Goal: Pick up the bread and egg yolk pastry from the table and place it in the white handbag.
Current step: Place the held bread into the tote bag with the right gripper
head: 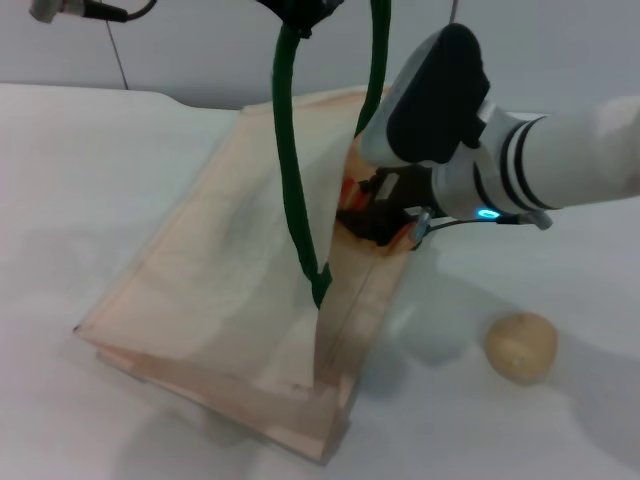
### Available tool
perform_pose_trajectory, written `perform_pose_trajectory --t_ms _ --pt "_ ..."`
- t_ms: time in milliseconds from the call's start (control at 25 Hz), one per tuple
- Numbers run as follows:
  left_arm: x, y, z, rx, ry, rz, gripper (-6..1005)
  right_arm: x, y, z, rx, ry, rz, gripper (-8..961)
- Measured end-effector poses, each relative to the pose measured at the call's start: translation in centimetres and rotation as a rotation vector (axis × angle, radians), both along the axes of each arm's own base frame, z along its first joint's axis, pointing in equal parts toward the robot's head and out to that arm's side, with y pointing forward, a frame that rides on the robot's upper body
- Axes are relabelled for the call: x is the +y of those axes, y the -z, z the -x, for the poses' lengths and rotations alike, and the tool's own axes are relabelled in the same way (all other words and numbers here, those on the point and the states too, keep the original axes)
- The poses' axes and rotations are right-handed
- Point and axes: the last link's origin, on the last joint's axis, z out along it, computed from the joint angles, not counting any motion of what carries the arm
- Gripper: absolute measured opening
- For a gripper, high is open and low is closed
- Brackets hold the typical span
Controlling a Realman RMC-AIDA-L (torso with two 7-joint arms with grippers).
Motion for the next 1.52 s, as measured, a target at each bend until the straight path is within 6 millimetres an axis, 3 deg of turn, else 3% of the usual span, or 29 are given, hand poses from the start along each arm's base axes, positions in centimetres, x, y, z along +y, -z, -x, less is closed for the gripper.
perform_pose_trajectory --t_ms 880,1400,1520 --pt "-0.3 1.2 -1.2 0.008 0.049 0.024 144 0.1 2.4 1.0 -0.001 -0.032 0.036 344" --pt "-0.2 1.1 -0.7 0.012 0.034 0.013 144 0.0 2.4 1.0 0.007 -0.026 0.034 335" --pt "-0.2 1.1 -0.6 0.012 0.031 0.011 144 0.0 2.3 1.1 0.006 -0.025 0.039 426"
